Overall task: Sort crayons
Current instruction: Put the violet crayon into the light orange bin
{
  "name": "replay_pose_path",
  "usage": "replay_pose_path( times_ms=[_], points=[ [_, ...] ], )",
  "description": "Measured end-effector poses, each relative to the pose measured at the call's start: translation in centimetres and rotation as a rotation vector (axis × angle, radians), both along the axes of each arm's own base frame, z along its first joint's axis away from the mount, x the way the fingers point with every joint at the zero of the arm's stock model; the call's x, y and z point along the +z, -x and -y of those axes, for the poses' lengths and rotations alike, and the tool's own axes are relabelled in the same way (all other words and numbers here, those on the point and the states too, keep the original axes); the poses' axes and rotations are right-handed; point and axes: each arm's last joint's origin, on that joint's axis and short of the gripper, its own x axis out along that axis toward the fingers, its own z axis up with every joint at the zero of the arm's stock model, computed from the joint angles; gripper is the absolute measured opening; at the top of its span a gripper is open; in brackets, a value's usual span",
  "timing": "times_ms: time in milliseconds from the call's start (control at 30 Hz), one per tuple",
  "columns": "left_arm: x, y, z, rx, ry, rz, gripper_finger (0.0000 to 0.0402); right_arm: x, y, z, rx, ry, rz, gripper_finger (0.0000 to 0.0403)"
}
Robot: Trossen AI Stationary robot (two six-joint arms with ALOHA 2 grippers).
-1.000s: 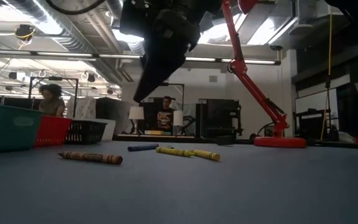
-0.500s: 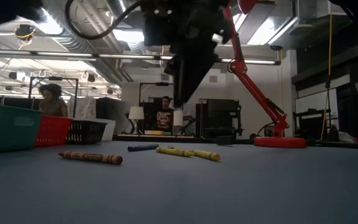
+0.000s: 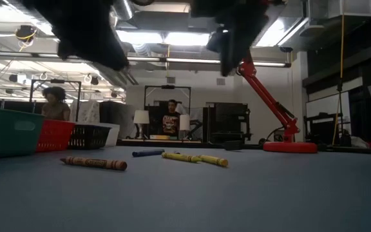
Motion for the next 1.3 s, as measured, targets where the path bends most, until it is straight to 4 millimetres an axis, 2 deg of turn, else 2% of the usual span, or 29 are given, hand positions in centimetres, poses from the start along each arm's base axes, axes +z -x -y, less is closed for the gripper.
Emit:
replay_pose_path(
  times_ms=[133,333,500,633,967,1300],
  points=[
    [-1.7,-1.9,-0.8,-0.005,0.015,-0.042,0.0094,-0.4,3.0,0.5,-0.075,0.046,0.0,0.0168],
    [-4.6,-4.2,-2.3,0.009,0.043,-0.11,0.0094,-1.7,7.3,1.0,-0.188,0.033,0.12,0.0168],
    [-6.7,-5.4,-3.4,0.029,0.072,-0.149,0.0094,-3.3,10.2,1.3,-0.26,-0.01,0.2,0.0168],
    [-8.1,-5.8,-4.1,0.052,0.07,-0.191,0.0094,-5.0,11.8,1.5,-0.304,-0.036,0.232,0.0168],
    [-10.3,-6.3,-5.9,0.12,0.058,-0.262,0.0094,-8.1,12.6,1.6,-0.323,-0.069,0.33,0.0168],
    [-10.6,-6.5,-6.7,0.114,0.124,-0.284,0.0094,-8.0,12.1,1.5,-0.322,-0.086,0.393,0.0168]
  ],
)
